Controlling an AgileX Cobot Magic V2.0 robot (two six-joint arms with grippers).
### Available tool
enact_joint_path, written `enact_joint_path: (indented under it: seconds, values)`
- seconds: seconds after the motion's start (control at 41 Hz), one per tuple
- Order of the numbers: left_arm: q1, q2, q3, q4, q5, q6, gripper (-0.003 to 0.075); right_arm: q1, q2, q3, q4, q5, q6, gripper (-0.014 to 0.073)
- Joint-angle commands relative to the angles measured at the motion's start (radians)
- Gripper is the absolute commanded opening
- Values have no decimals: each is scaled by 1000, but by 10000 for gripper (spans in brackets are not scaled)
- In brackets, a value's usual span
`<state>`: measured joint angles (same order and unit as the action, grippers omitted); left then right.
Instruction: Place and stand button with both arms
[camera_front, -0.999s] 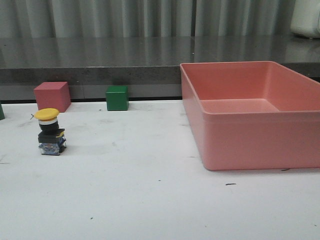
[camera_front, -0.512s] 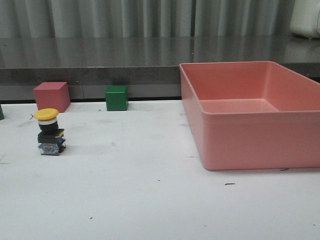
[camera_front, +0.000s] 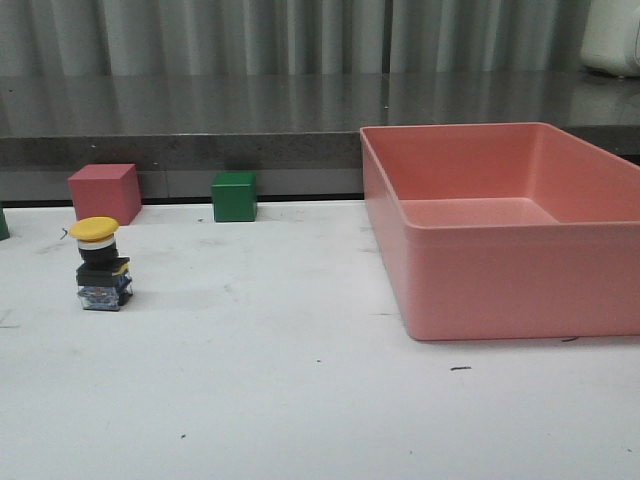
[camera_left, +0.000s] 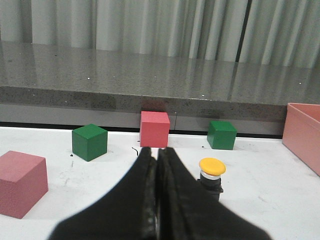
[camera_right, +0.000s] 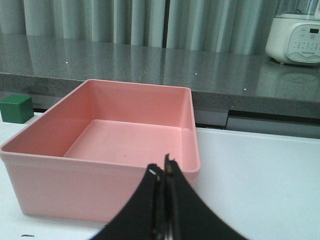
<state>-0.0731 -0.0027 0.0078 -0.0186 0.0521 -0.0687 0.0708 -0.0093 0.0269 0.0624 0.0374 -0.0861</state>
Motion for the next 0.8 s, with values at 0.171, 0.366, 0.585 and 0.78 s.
enact_joint_path:
  seconds: [0.171,0.366,0.585,0.78]
  values:
    - [0,-22,16,0,-76,-7,-20,-7,-19,-3,6,-90,-8,-68]
    - [0,-22,16,0,-76,-7,-20,-7,-19,-3,14,-87,-7,-68]
    - [0,-22,16,0,-76,-7,-20,-26,-20,-3,17,-75,69,-68]
    - [0,-22,16,0,-76,-7,-20,-57,-20,-3,17,-71,70,-68]
